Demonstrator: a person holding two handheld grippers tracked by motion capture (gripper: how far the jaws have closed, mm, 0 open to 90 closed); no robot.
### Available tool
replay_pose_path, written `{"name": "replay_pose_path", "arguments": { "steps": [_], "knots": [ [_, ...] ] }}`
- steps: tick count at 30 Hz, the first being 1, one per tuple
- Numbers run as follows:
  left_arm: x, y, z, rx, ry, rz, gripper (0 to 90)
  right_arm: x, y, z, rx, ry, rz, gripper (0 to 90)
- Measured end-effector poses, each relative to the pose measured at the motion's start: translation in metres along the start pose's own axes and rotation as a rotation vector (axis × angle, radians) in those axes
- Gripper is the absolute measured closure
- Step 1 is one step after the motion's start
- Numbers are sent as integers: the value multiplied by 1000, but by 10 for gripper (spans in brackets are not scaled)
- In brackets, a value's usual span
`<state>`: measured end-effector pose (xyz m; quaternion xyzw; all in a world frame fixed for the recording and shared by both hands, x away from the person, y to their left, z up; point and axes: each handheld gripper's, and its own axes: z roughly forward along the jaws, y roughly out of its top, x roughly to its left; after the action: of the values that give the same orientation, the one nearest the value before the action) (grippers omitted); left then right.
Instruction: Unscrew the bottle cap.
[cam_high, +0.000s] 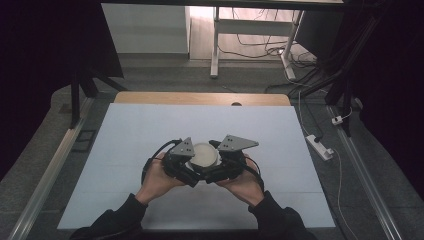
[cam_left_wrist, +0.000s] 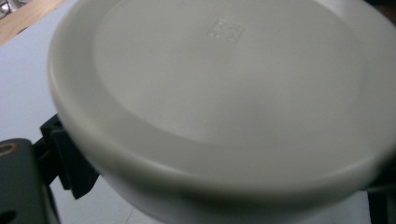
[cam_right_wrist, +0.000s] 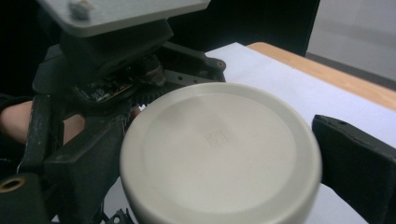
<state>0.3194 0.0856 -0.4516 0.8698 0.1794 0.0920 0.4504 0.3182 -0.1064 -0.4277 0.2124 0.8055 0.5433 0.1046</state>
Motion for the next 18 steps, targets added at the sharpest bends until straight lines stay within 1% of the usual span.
{"name": "replay_pose_path", "arguments": {
  "steps": [2,3,4,5,6,7,9,11,12,13,14,15,16,17,18],
  "knots": [
    [-1,0,0,1,-14,17,74,0,-1,2,8,19,2,69],
    [0,0,0,1,-20,18,74,0,-1,2,8,19,2,69],
    [0,0,0,2,-29,22,74,0,-1,1,11,28,-10,72],
    [1,-1,0,2,-40,25,74,0,-1,1,11,28,-10,72],
    [1,-1,0,2,-50,26,75,-1,-2,1,20,46,-14,75],
    [2,-2,1,4,-62,29,75,-1,-2,1,20,46,-14,75],
    [3,-3,2,5,-89,37,75,-2,-3,1,27,66,-22,77],
    [4,-4,2,7,-113,42,75,-4,-4,1,34,93,-24,78],
    [5,-4,2,12,-125,54,75,-5,-4,1,38,107,-24,78],
    [5,-5,2,14,-138,60,75,-6,-4,0,44,134,-27,78],
    [6,-5,2,14,-154,66,75,-6,-4,0,44,134,-27,78],
    [6,-5,2,12,-169,72,75,-7,-4,0,46,150,-30,79],
    [7,-5,1,11,-186,79,75,-8,-4,0,46,168,-30,79],
    [7,-6,1,6,-204,85,74,-9,-4,-1,47,204,-30,79],
    [8,-6,1,4,-221,92,74,-9,-4,-1,47,204,-30,79]
  ]
}}
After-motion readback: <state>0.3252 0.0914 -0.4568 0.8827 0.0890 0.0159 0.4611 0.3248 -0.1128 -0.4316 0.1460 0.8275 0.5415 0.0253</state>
